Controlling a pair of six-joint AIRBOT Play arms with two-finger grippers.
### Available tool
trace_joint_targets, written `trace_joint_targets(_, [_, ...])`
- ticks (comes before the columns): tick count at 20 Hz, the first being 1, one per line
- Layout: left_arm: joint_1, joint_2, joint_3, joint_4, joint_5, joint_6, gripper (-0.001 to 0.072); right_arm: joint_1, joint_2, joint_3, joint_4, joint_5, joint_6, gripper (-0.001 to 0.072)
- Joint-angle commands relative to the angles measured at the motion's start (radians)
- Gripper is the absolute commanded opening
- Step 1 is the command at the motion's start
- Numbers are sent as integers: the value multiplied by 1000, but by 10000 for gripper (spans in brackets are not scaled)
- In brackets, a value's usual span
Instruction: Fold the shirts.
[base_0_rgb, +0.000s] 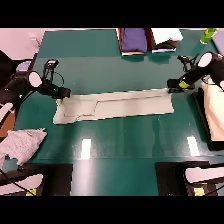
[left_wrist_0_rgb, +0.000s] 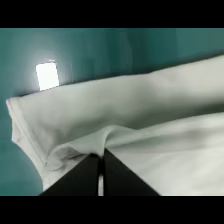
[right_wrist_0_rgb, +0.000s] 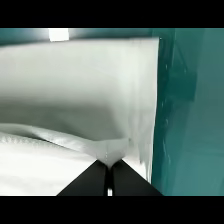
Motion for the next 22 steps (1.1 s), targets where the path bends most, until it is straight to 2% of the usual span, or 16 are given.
trace_joint_targets(1, [3, -32, 19, -16, 39, -2, 372, 4, -97, 93, 68, -7, -4, 73])
trace_joint_targets(2, [3, -31, 29, -16, 29, -23, 455, 4, -105, 116, 71, -14, -4, 277])
trace_joint_targets(3, [3, -31, 47, -16, 5, -25, 419, 3, -104, 134, 69, -23, -4, 393])
trace_joint_targets(4, [3, -31, 67, -28, -26, -25, 419, 1, -100, 154, 69, -21, -6, 417])
trace_joint_targets(6, [1, -31, 93, -62, -74, -23, 418, -13, -72, 153, 62, -19, -38, 419])
trace_joint_targets(7, [1, -31, 92, -81, -93, -21, 416, -26, -53, 126, 62, -22, -38, 490])
trace_joint_targets(8, [1, -31, 92, -98, -115, -21, 304, -42, -40, 91, 63, -17, -38, 531])
trace_joint_targets(9, [-4, -31, 92, -107, -125, -16, 53, -63, -33, 51, 64, -3, -38, 537])
trace_joint_targets(12, [-27, -32, 92, -135, -115, -2, 27, -116, -32, -79, 75, 8, -38, 541])
trace_joint_targets(15, [-87, -34, 91, -147, -90, -2, 27, -118, -32, -175, 110, -52, -38, 541])
trace_joint_targets(19, [-176, -34, 90, -147, -19, -3, 26, -114, -33, -216, 156, -93, -38, 533])
trace_joint_targets(20, [-194, -34, 90, -147, 1, -6, 27, -106, -33, -215, 154, -91, -38, 519])
trace_joint_targets(22, [-227, -40, 90, -149, 36, -21, 26, -84, -34, -216, 149, -92, -39, 373])
